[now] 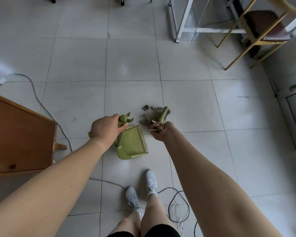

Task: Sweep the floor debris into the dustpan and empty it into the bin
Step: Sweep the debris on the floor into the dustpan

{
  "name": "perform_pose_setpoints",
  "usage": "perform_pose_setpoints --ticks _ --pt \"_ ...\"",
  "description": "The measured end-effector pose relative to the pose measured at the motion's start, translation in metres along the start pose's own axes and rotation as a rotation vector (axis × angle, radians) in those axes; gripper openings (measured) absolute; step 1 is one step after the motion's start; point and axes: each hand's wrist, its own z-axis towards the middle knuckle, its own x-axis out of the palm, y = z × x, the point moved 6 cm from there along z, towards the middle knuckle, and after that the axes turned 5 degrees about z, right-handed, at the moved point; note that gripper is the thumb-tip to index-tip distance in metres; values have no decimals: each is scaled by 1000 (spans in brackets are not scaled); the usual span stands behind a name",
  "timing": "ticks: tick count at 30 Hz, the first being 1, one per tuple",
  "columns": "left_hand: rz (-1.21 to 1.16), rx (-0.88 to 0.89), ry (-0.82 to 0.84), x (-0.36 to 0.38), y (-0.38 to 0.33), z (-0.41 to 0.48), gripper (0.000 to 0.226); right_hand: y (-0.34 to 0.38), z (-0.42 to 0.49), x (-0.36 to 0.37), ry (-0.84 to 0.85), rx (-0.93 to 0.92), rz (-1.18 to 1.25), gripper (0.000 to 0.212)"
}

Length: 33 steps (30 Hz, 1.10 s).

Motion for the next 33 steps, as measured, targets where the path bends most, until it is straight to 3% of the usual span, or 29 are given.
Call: perform_pose_setpoints --ticks 10,15,19,26,33 --pt "-34 -71 -18 -12 17 -11 43 41 -42 -28 -88 -39 -30 37" --pt "-63 -94 -9 -16 13 -15 42 73 -56 -40 -188 -108 -236 31" --pt "-102 -153 2 -11 6 -17 42 100 -41 -40 -286 -154 -562 20" --pt "-122 -281 18 3 -25 -5 42 153 24 -41 -351 -127 -1092 37" --pt "-152 -402 31 5 -69 3 41 140 56 -59 -283 -8 -1170 36"
